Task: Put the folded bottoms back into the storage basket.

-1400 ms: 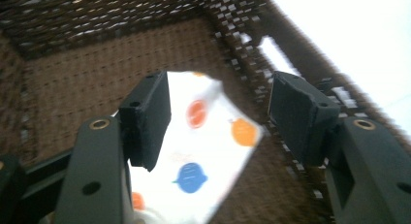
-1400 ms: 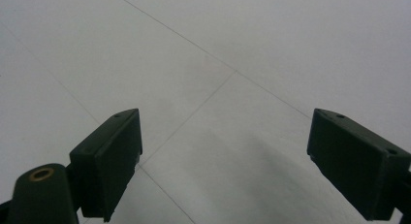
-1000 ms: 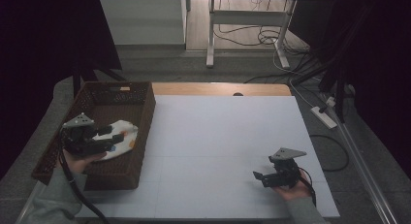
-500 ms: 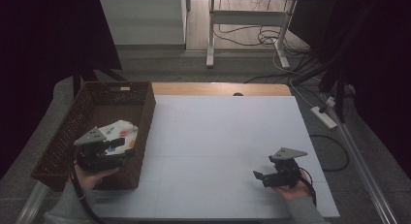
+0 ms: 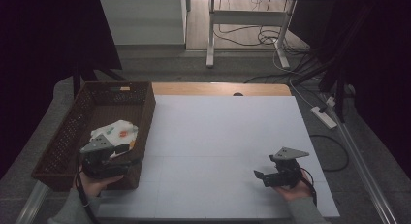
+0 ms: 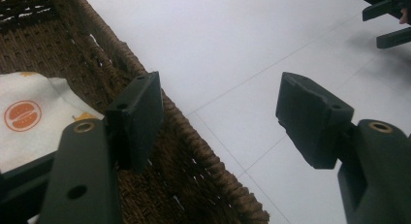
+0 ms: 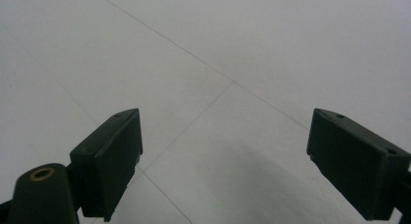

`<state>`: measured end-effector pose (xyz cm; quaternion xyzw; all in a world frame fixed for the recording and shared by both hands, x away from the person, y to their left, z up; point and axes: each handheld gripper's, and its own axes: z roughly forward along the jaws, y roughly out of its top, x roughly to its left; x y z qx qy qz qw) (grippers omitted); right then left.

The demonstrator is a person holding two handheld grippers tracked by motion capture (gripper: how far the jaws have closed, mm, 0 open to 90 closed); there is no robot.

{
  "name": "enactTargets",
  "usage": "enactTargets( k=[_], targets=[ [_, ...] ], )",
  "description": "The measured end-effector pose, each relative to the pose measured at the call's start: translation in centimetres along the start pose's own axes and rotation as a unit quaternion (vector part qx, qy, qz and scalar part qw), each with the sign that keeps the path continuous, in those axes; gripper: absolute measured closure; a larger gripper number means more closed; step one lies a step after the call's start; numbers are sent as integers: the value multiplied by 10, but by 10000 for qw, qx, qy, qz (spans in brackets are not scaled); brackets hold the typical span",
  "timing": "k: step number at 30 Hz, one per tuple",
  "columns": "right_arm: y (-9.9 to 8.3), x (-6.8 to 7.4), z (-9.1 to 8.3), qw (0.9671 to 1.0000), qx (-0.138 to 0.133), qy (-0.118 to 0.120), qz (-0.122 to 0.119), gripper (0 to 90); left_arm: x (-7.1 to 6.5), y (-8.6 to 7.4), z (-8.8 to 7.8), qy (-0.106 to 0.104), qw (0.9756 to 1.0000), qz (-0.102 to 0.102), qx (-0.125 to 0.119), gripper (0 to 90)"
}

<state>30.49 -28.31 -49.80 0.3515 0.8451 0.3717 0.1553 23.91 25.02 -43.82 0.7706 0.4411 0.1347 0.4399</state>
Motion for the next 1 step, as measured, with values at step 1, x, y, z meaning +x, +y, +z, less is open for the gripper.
enactTargets(
  k=[1],
  targets=[
    [0, 0, 0, 10000, -17, -6, -8, 127, 0, 0, 0, 2, 10000, -4, -1, 320]
  ],
)
